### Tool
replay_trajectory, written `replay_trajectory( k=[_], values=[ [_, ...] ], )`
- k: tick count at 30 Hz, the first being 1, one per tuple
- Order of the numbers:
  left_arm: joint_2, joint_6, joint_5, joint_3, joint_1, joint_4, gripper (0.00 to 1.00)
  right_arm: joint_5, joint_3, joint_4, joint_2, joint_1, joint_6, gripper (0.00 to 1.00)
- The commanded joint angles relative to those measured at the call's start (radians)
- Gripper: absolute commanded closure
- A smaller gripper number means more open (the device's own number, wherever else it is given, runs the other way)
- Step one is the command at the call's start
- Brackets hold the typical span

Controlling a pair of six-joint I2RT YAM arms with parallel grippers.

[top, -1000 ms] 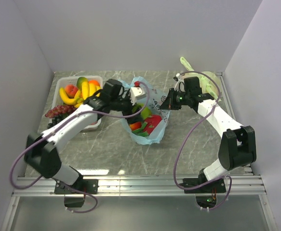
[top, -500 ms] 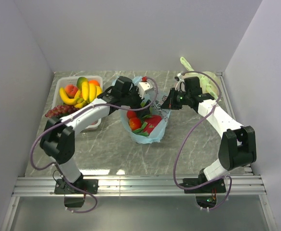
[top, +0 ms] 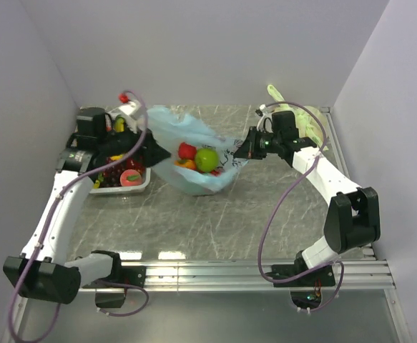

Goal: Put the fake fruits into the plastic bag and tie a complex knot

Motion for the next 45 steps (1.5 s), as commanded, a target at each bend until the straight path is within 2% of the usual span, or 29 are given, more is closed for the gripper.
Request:
replay_trajectory(
  k=[1, 2, 4, 6, 10, 11, 12, 14, 15, 16, 19, 24, 26, 29, 34, 38, 42, 45],
  values=[
    [-0.034, -0.115, 0.005, 0.037, 0.195, -0.004, 0.08, 0.067, 0.019, -0.039, 0.027, -0.022, -0.029, 1.0],
    [-0.032, -0.096, 0.026, 0.037, 0.227, -0.029, 0.08, 0.067, 0.021, -0.04, 0.029, -0.021, -0.03, 1.0],
    [-0.028, -0.005, 0.106, 0.02, 0.227, -0.034, 0.06, 0.066, 0.026, -0.045, 0.038, -0.019, -0.037, 1.0],
    [-0.02, 0.121, 0.198, 0.01, 0.227, -0.104, 0.05, 0.058, 0.027, -0.043, 0.044, -0.018, -0.035, 1.0],
    [-0.011, 0.178, 0.215, -0.024, 0.216, -0.152, 0.05, 0.049, 0.038, -0.04, 0.043, -0.007, -0.038, 1.0],
    [-0.014, 0.171, 0.192, -0.032, 0.218, -0.132, 0.05, 0.047, 0.039, -0.04, 0.038, -0.004, -0.041, 1.0],
    [-0.031, 0.092, 0.144, -0.039, 0.226, -0.097, 0.05, 0.047, 0.038, -0.039, 0.036, -0.001, -0.047, 1.0],
    [-0.049, -0.01, 0.137, -0.059, 0.297, -0.004, 0.04, 0.055, 0.038, -0.045, 0.033, 0.002, -0.057, 1.0],
    [-0.049, -0.109, 0.134, -0.058, 0.319, 0.059, 0.04, 0.062, 0.039, -0.056, 0.029, 0.002, -0.07, 1.0],
    [-0.04, -0.136, 0.114, -0.049, 0.343, 0.071, 0.05, 0.099, 0.041, -0.062, 0.024, -0.002, -0.075, 1.0],
    [0.009, -0.136, 0.073, 0.025, 0.354, 0.019, 0.07, 0.09, 0.035, -0.101, -0.019, -0.056, -0.116, 1.0],
    [0.008, -0.101, -0.059, 0.016, 0.374, 0.035, 0.05, 0.067, 0.047, -0.243, -0.065, -0.149, -0.216, 1.0],
    [0.012, -0.122, -0.122, 0.017, 0.399, 0.049, 0.04, 0.079, 0.026, -0.258, -0.103, -0.174, -0.239, 1.0],
    [0.058, -0.132, -0.141, 0.052, 0.454, -0.004, 0.05, 0.081, -0.017, -0.255, -0.135, -0.18, -0.251, 1.0],
    [0.126, -0.012, -0.217, 0.092, 0.526, -0.162, 0.07, 0.069, -0.045, -0.212, -0.116, -0.165, -0.201, 1.0],
    [0.119, 0.15, -0.322, 0.028, 0.532, -0.228, 0.1, 0.087, -0.046, -0.186, -0.088, -0.151, -0.196, 1.0],
    [0.133, 0.351, -0.175, -0.021, 0.528, -0.391, 0.16, 0.092, -0.036, -0.175, -0.065, -0.133, -0.198, 1.0],
    [0.132, 0.408, -0.185, -0.088, 0.509, -0.386, 0.16, 0.089, -0.028, -0.174, -0.053, -0.125, -0.196, 1.0]
  ],
)
